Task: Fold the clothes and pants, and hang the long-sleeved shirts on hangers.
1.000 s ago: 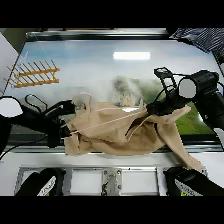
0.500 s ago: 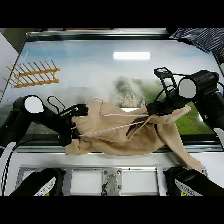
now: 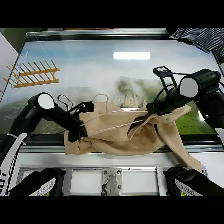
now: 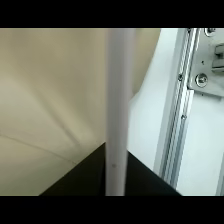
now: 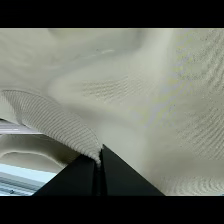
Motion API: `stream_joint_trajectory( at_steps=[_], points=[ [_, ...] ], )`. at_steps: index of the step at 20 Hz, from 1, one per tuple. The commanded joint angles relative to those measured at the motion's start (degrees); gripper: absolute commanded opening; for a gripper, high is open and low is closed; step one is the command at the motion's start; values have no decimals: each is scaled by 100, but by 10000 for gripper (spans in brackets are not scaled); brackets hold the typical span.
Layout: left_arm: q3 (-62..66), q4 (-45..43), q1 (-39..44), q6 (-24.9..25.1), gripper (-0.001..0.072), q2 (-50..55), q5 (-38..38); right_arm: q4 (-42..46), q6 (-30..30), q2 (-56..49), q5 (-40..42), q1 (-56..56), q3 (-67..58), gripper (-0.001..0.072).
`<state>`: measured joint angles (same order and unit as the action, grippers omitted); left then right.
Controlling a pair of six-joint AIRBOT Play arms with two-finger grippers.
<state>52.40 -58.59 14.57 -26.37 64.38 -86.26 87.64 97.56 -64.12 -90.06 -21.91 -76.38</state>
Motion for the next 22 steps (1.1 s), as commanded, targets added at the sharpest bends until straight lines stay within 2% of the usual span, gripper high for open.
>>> stream_joint_trajectory(
  at_steps=[1, 4, 7, 10, 14, 22],
  points=[
    [35, 219, 105, 116, 18, 90, 433, 131, -240, -2, -413, 4, -511, 32],
    [168, 490, 107, 116, 19, 92, 501, 173, -245, 0, -813, 2, -1088, 32],
    [422, 509, 105, 116, 18, 92, 573, 168, -245, 0, -811, 2, -1346, 31],
    [612, 619, 142, 260, 18, 92, 590, 173, -245, -17, -669, 2, -1364, 32],
    [605, 619, 354, 380, 19, 92, 542, 151, -247, -50, -76, 2, -1364, 32],
    [603, 627, 675, 511, 19, 94, 658, -675, -444, -72, 319, -385, -1364, 32]
  ],
)
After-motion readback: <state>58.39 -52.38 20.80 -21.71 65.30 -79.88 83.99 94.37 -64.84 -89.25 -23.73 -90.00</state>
